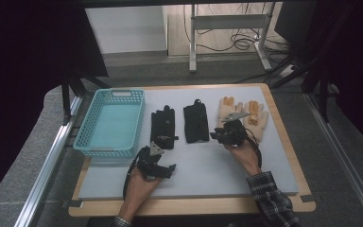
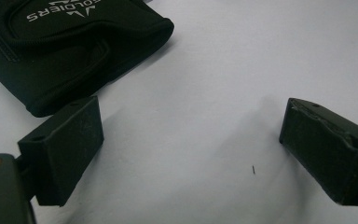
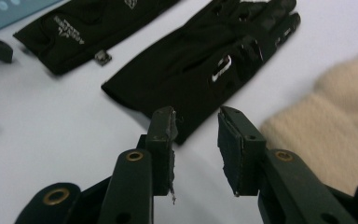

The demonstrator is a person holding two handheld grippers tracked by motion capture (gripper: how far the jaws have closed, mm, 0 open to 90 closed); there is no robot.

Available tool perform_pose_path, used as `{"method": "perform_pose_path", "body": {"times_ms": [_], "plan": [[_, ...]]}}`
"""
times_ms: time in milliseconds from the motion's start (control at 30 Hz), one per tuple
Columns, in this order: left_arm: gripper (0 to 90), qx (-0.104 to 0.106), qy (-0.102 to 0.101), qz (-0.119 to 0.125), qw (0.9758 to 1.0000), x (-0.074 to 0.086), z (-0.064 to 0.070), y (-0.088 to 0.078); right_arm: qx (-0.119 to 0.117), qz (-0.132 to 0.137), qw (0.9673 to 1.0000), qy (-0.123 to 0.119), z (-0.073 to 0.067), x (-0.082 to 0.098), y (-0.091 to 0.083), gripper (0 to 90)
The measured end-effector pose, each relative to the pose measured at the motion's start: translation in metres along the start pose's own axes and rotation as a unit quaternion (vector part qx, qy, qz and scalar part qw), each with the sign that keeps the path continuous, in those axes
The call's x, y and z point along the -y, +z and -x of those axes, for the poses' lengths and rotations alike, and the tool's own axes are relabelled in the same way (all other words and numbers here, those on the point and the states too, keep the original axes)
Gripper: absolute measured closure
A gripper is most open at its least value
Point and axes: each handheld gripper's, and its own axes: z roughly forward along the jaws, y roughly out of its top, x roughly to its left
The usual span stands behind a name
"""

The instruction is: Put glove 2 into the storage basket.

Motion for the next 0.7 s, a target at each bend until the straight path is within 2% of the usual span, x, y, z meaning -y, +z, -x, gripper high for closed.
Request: {"method": "perform_pose_path", "body": {"times_ms": [233,433,567,700], "plan": [[6.5,0.0,0.0,0.0,1.0,0.0,0.0,0.0,0.007,0.001,1.0,-0.001,0.007,-0.017,0.016,71.4],[6.5,0.0,0.001,-0.001,1.0,0.0,0.0,0.0,0.007,-0.003,1.0,0.002,0.01,-0.029,0.032,71.8],[6.5,0.0,0.001,-0.001,1.0,0.0,0.0,0.0,0.011,-0.007,0.9999,-0.002,0.01,-0.035,0.046,66.1],[6.5,0.0,0.001,-0.001,1.0,0.0,0.0,0.0,0.025,-0.007,0.9997,0.002,0.013,-0.042,0.059,55.7]]}}
